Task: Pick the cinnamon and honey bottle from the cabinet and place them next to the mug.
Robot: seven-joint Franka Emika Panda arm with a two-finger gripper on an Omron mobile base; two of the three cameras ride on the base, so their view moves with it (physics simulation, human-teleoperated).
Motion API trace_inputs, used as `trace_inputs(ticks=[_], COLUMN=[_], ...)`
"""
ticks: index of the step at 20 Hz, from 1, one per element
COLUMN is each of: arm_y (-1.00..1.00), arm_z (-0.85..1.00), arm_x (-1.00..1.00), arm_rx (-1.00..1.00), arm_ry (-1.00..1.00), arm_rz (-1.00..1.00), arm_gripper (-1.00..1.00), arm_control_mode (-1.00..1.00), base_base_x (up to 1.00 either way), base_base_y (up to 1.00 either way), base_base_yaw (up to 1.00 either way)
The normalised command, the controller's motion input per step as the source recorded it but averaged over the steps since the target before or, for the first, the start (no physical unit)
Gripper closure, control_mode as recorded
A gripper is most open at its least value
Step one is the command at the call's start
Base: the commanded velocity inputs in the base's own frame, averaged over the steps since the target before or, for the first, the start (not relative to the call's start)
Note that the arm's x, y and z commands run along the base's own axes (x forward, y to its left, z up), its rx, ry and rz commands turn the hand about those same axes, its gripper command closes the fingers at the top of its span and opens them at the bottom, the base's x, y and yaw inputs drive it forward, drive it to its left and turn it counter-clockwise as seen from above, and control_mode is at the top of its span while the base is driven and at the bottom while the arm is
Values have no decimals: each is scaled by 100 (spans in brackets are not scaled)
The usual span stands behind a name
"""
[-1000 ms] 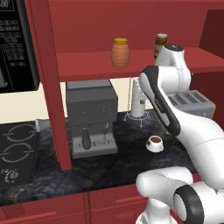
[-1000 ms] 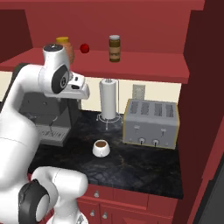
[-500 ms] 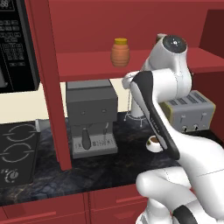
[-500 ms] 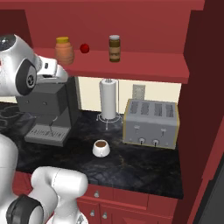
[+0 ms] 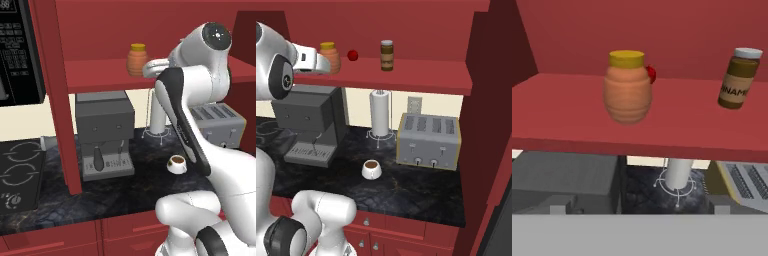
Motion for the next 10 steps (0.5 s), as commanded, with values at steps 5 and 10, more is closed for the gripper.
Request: trace_inputs(ticks=[5, 10], arm_y=[-39, -1], arm_z=[55, 6], arm_x=[0, 3], arm_rx=[13, 0], arm_ry=[1, 6], arm_rz=[3, 1], arm_gripper=[-100, -100], arm_control_mode=[-100, -100], base_base_x=[0, 0], base_base_y=[0, 0], base_base_yaw=[0, 0])
